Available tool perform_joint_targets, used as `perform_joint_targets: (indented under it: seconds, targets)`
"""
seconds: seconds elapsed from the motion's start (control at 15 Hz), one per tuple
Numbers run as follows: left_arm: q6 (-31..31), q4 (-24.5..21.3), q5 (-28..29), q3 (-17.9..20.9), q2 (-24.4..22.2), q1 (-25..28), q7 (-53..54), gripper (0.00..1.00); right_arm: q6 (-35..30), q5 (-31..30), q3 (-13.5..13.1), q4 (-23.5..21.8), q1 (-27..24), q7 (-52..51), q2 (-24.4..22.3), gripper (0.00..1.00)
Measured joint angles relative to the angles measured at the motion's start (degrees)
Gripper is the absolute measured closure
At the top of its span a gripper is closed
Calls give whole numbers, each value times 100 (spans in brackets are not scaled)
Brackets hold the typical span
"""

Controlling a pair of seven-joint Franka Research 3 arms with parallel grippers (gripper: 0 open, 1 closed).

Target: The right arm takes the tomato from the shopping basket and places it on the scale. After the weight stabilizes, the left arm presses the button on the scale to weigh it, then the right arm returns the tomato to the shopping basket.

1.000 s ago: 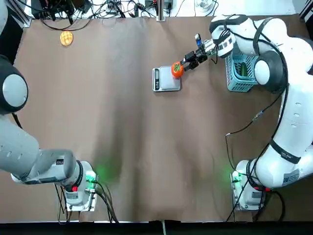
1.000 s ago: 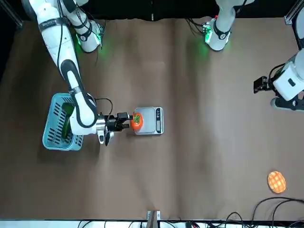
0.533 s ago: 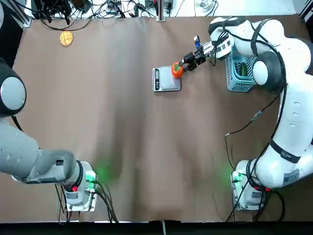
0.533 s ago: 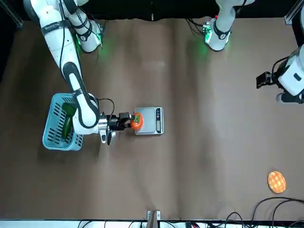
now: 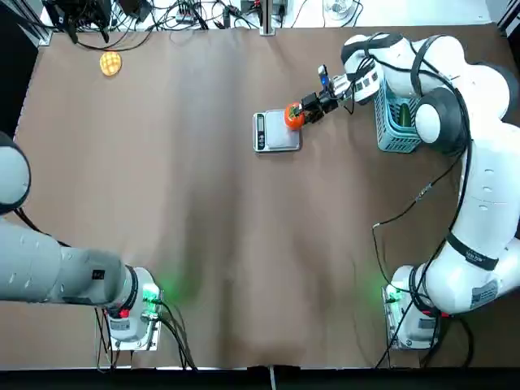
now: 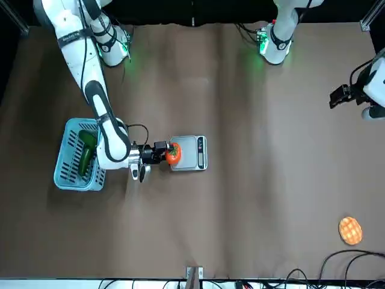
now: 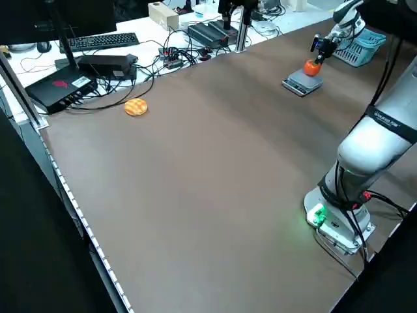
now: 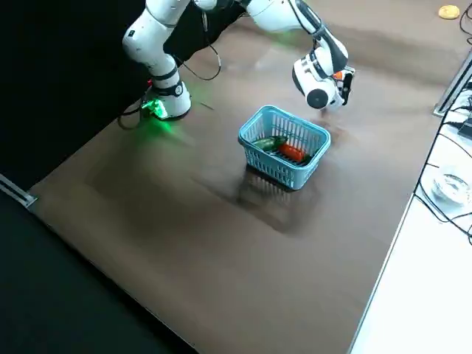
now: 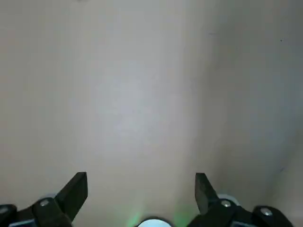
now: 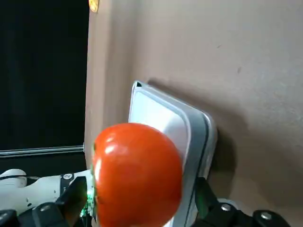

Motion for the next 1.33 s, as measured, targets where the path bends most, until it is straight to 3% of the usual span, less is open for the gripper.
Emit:
perform_joint_targets:
  seconds: [0.2, 0.4, 0.87, 1.07, 1.33]
  targets:
    - [174, -385, -22, -8, -286, 2, -1, 0, 19, 9, 0, 2, 0, -38, 18, 3]
    - [142, -469, -200, -10, -388, -1, 13, 0, -48, 60, 0, 25, 0, -46, -9, 28]
    - [142, -496, -327, -12, -391, 151, 76, 0, 21, 69, -56, 99, -6, -35, -27, 29]
    - [141, -496, -327, -53, -391, 122, 77, 0, 30, -193, -261, 137, -3, 804, -506, 29]
    - [143, -444, -327, -59, -391, 118, 78, 0, 8, -1545, -692, 60, -3, 2405, -1506, 29]
